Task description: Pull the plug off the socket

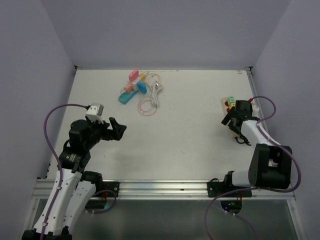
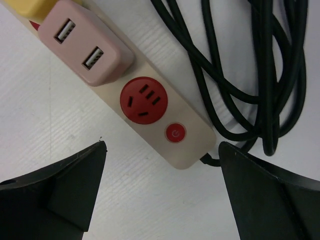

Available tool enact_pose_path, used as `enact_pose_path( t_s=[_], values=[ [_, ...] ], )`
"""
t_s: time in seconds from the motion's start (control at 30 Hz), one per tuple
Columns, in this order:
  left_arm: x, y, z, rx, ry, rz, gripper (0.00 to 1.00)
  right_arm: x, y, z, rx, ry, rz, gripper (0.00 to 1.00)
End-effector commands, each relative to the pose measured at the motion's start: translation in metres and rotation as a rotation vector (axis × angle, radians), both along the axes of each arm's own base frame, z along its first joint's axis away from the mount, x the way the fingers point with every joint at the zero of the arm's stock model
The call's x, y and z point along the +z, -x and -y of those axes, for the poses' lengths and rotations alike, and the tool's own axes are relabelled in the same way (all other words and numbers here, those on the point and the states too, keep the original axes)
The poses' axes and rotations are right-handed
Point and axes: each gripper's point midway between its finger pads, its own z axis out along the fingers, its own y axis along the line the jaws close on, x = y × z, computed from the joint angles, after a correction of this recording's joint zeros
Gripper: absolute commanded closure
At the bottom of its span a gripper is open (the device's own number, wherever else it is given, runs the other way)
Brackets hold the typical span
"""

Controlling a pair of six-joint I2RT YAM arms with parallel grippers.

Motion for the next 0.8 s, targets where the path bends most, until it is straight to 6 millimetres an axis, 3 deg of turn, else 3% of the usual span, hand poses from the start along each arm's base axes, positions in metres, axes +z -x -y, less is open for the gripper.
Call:
enact_pose_path(
  t_s=[0.0, 0.1, 0.27, 0.3, 0.43, 0.53, 0.6, 0.67, 0.77],
  values=[
    [0.006, -0.008, -0.002, 0.024, 0.015, 0.024, 0.0, -0.002, -0.027, -0.012, 0.105, -0.052, 0.058, 0.01],
    [0.003, -0.009, -0.003, 0.03, 0.012, 0.017, 0.0, -0.007, -0.03, -0.019, 0.15, -0.081, 0.035, 0.01],
    [0.0, -0.011, -0.005, 0.039, 0.01, 0.006, 0.0, -0.021, -0.019, -0.022, 0.167, -0.1, -0.065, 0.01],
    [-0.001, -0.011, -0.005, 0.04, 0.011, 0.001, 0.0, -0.022, -0.018, -0.024, 0.175, -0.096, -0.07, 0.05],
    [-0.002, -0.012, -0.006, 0.041, 0.01, -0.005, 0.0, -0.019, -0.016, -0.032, 0.214, -0.066, -0.079, 0.17],
    [-0.003, -0.013, -0.007, 0.046, 0.012, -0.01, 0.0, -0.018, -0.015, -0.043, 0.276, -0.035, -0.105, 0.2],
    [-0.003, -0.013, -0.007, 0.047, 0.012, -0.012, 0.0, -0.016, -0.017, -0.068, 0.372, -0.011, -0.112, 0.2],
    [-0.005, -0.014, -0.008, 0.051, 0.011, -0.016, 0.0, -0.015, -0.016, -0.081, 0.416, -0.031, -0.112, 0.2],
    [-0.005, -0.014, -0.009, 0.053, 0.013, -0.018, 0.0, -0.007, -0.014, -0.072, 0.377, 0.015, -0.082, 0.19]
  ],
)
